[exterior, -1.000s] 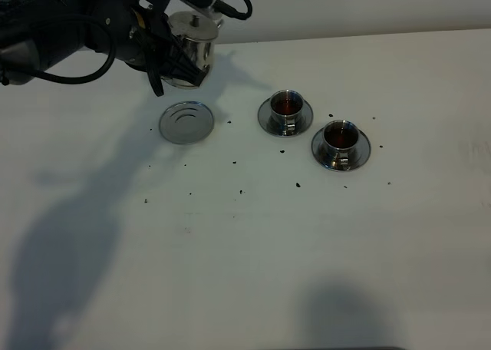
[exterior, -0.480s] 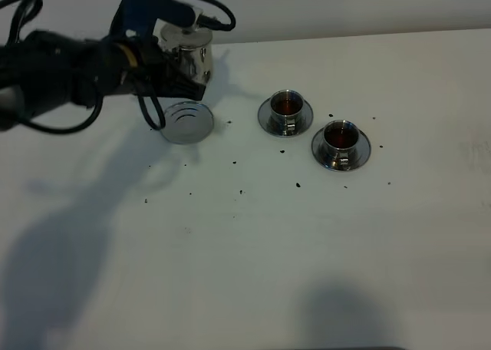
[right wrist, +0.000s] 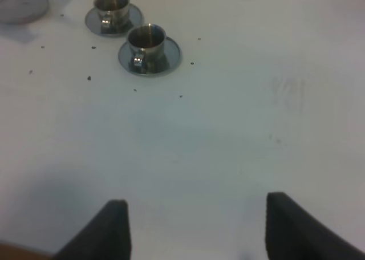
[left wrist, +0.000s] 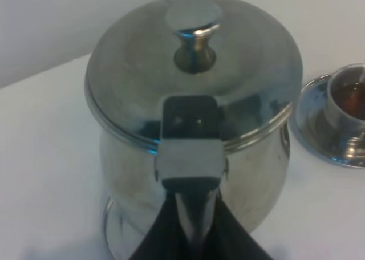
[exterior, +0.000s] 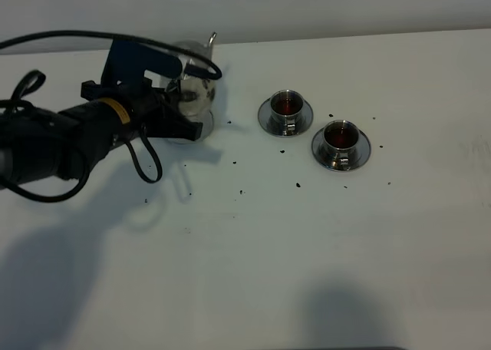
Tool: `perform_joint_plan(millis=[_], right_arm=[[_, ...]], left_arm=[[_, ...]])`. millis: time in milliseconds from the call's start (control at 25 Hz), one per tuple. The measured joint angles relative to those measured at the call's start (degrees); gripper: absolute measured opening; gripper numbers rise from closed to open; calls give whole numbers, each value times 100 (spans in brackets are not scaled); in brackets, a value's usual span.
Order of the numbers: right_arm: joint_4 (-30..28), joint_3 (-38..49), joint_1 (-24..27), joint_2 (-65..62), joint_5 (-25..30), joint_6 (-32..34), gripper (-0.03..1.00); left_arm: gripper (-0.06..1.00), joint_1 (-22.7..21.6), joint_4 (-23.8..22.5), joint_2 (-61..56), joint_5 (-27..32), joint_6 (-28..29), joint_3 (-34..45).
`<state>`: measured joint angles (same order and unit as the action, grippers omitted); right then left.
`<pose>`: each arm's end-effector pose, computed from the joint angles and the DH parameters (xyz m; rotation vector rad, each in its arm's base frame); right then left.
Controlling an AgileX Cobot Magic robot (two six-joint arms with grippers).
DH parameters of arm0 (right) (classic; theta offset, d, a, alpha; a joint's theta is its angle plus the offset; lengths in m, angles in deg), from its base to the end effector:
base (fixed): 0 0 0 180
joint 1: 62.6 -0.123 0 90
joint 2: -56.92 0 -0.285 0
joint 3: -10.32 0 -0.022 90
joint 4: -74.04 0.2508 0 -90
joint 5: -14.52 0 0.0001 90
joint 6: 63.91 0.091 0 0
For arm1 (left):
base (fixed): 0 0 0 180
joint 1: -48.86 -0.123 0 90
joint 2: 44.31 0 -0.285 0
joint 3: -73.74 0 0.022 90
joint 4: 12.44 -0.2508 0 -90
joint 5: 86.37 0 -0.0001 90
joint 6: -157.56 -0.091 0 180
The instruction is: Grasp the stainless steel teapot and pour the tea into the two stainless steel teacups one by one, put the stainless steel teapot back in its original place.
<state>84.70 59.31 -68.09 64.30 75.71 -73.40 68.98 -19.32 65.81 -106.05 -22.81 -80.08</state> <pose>-0.0075 0.0141 0.2758 -0.2755 2.0237 0.1793 0.3446 -0.1301 0.1835 0.5009 1.9800 -0.1862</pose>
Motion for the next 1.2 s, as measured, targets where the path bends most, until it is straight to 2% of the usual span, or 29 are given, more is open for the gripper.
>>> perform_joint_plan(millis=[320,760,920,1200], right_arm=[[0,0,0,0,0,0,51],[0,0,0,0,0,0,51],[0,0,0,0,0,0,51],[0,0,0,0,0,0,51]], left_arm=[[11,133,-279,6,-1021,107,608],[11,465,-373,590,-1703,250,779],[11,465,12,582,-1959,143,1003],[11,435,1050,288,-2203,-570,1247]])
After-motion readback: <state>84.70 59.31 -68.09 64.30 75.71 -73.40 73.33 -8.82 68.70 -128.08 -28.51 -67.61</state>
